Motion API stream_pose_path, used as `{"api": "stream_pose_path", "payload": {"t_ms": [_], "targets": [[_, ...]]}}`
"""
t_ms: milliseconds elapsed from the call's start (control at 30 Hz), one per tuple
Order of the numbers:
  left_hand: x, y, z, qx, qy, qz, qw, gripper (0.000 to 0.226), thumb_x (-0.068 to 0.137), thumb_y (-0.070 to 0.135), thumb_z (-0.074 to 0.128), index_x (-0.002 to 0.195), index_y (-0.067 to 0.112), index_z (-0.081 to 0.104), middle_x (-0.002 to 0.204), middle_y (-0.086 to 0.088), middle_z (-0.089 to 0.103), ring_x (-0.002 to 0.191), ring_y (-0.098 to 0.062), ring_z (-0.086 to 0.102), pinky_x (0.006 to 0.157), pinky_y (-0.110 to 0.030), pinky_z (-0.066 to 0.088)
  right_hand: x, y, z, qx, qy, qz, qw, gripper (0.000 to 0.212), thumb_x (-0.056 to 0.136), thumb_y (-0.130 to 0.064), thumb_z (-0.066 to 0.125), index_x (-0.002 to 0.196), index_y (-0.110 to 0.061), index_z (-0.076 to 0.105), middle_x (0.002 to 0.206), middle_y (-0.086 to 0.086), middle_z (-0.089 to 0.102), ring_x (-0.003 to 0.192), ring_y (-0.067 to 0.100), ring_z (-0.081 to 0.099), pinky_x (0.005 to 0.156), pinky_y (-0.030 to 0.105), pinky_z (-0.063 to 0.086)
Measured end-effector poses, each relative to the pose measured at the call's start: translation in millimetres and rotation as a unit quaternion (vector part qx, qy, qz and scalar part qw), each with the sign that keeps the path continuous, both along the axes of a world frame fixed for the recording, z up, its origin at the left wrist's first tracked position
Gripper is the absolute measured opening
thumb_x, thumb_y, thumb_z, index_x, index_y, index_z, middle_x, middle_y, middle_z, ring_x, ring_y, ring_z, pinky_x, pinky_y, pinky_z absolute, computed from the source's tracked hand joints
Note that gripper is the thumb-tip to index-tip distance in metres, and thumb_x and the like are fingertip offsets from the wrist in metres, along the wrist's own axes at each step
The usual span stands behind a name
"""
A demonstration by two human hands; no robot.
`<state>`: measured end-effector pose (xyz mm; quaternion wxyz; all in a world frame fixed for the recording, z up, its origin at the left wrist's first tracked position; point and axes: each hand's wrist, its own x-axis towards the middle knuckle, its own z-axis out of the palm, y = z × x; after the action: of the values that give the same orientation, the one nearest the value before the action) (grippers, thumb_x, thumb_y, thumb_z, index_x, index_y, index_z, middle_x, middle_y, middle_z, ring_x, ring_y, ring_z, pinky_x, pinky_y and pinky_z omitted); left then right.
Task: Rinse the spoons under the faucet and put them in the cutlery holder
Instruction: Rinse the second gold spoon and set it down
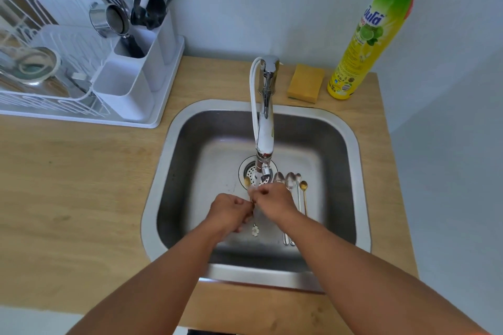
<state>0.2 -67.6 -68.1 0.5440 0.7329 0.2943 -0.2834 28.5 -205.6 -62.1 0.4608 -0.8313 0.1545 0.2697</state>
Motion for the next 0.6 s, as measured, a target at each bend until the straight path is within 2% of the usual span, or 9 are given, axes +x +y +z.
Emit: {"api": "stream_pose_path", "payload": {"t_ms": [100,233,367,533,600], "targets": [[-8,-4,4,-0.010,0.001,-0.012,1.000,0.021,0.091,0.018,0.072,0.075,0.006,0.076,0.063,-0.008,0.070,0.049,-0.012,0.058,0.044,-0.022,0.046,-5,5,-5,0.035,0.026,-0.057,0.997,0.019,0.091,-0.028,0.074,0.081,-0.014,0.080,0.087,0.001,0.080,0.088,0.017,0.074,0.088,0.038,0.059],[-6,2,6,-0.021,0.022,-0.042,0.999,0.017,0.092,0.023,0.075,0.084,0.009,0.078,0.078,-0.010,0.077,0.061,-0.013,0.068,0.045,-0.025,0.052,-15,1,-8,0.024,0.038,-0.072,0.996,0.023,0.094,-0.029,0.071,0.075,-0.017,0.076,0.081,-0.001,0.078,0.083,0.017,0.073,0.085,0.037,0.060],[14,5,7,-0.031,-0.021,0.042,0.998,0.012,0.100,0.021,0.066,0.097,0.013,0.075,0.096,-0.010,0.075,0.064,-0.015,0.067,0.046,-0.026,0.053,-21,-6,-7,0.024,0.028,-0.072,0.997,0.020,0.095,-0.030,0.071,0.081,-0.017,0.076,0.083,-0.002,0.077,0.087,0.019,0.073,0.076,0.030,0.054],[27,-8,7,-0.016,-0.038,0.065,0.997,0.005,0.090,0.024,0.080,0.089,0.019,0.080,0.092,-0.004,0.080,0.065,-0.013,0.060,0.051,-0.026,0.050,-24,-10,-4,-0.014,-0.003,-0.028,1.000,0.018,0.095,-0.035,0.069,0.084,-0.022,0.076,0.081,-0.009,0.075,0.080,0.011,0.070,0.075,0.030,0.055],[27,-12,6,-0.020,-0.043,0.084,0.995,0.011,0.083,0.027,0.086,0.086,0.018,0.080,0.087,-0.002,0.079,0.066,-0.014,0.057,0.055,-0.028,0.049,-25,-11,-3,-0.023,-0.018,-0.015,0.999,0.019,0.095,-0.036,0.069,0.083,-0.023,0.075,0.080,-0.009,0.074,0.078,0.013,0.070,0.077,0.033,0.057]]}}
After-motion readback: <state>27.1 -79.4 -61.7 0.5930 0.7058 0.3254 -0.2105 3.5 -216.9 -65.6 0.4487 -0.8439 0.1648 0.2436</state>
